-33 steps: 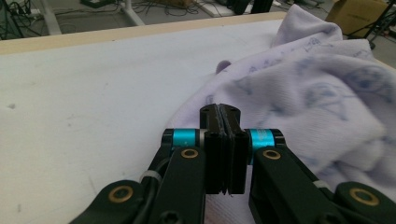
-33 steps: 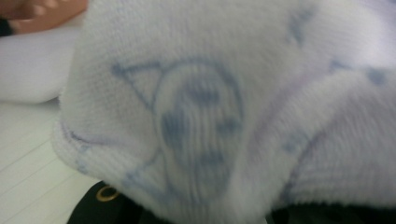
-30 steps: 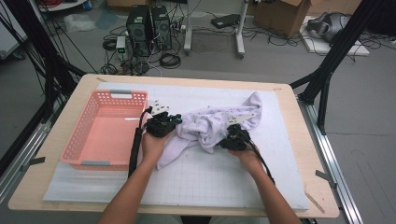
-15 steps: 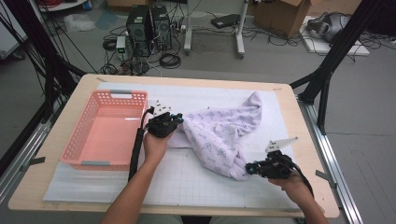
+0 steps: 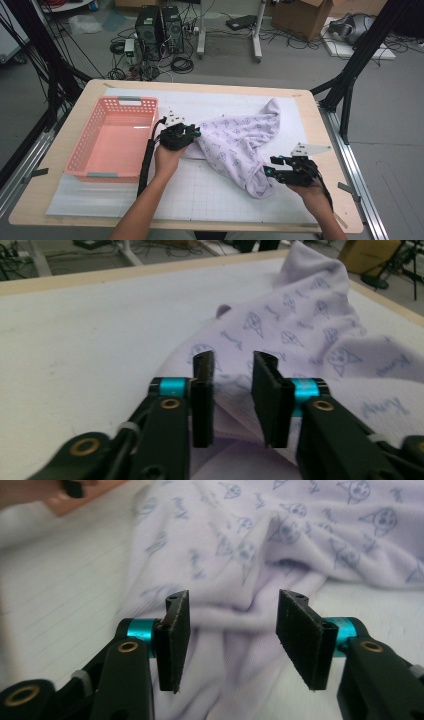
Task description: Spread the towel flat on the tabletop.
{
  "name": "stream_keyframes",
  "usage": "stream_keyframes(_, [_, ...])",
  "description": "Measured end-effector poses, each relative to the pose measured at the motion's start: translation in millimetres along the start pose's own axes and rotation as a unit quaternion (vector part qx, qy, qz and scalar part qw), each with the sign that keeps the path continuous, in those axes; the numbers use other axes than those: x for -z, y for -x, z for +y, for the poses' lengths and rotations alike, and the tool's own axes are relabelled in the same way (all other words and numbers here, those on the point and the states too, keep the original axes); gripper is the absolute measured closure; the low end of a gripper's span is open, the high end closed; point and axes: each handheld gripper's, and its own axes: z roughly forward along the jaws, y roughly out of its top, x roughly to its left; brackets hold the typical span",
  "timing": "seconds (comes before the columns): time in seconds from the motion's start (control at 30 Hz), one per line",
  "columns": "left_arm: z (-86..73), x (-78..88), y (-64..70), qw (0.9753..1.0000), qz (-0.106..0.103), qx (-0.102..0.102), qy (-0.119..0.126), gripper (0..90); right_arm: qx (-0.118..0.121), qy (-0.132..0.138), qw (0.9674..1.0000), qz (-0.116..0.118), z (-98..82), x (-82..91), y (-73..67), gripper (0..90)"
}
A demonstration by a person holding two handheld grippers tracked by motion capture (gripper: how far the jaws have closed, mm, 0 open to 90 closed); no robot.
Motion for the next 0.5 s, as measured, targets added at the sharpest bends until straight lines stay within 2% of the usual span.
stream_keyframes(0.07, [-0.1,0.3,4.5,1.0,-0.001,-0.008,0.0,60.6,-0.001,-0.012,0.9999,-0.008,8.2,-20.9,0.3,40.8])
stream_keyframes(0.13, [-0.8,1.6,6.9,0.9998,0.001,-0.016,0.007,58.8,0.001,-0.025,0.9996,0.011,14.2,-43.4,-2.8,42.1])
stream_keyframes(0.17, [-1.6,2.1,7.0,0.9998,0.003,-0.015,0.009,58.8,0.008,-0.038,0.9989,0.024,16.7,-54.3,-5.7,49.1])
stream_keyframes(0.2, [-2.5,2.2,6.3,0.9999,0.003,-0.013,0.008,58.3,0.017,-0.051,0.9977,0.042,18.5,-63.4,-9.0,60.4])
stream_keyframes(0.27, [-4.8,3.2,3.8,0.9999,0.002,-0.009,0.008,58.1,0.037,-0.064,0.9957,0.057,23.1,-74.9,-12.6,76.8])
stream_keyframes(0.3, [-5.9,3.8,2.9,0.9999,0.002,-0.005,0.01,58.1,0.042,-0.057,0.9957,0.06,27.0,-76.0,-11.6,79.9])
stream_keyframes(0.33, [-6.9,4.4,2.1,0.9999,0.002,-0.003,0.011,58.1,0.036,-0.045,0.9963,0.063,31.5,-75.3,-8.9,80.8])
stream_keyframes(0.4, [-7.9,5.3,1.1,0.9999,0.002,-0.004,0.012,58.1,0.018,-0.003,0.9982,0.058,41.1,-70.7,-0.7,80.9])
stream_keyframes(0.47, [-8.8,5.5,1.4,0.9998,0.001,0.003,0.018,58.0,0.002,0.04,0.9986,0.035,50.5,-67.3,10.7,80.5])
stream_keyframes(0.5, [-9.0,5.4,1.6,0.9998,-0.001,0.004,0.02,57.7,-0.009,0.052,0.9984,0.022,55.4,-67.1,16.8,80.6])
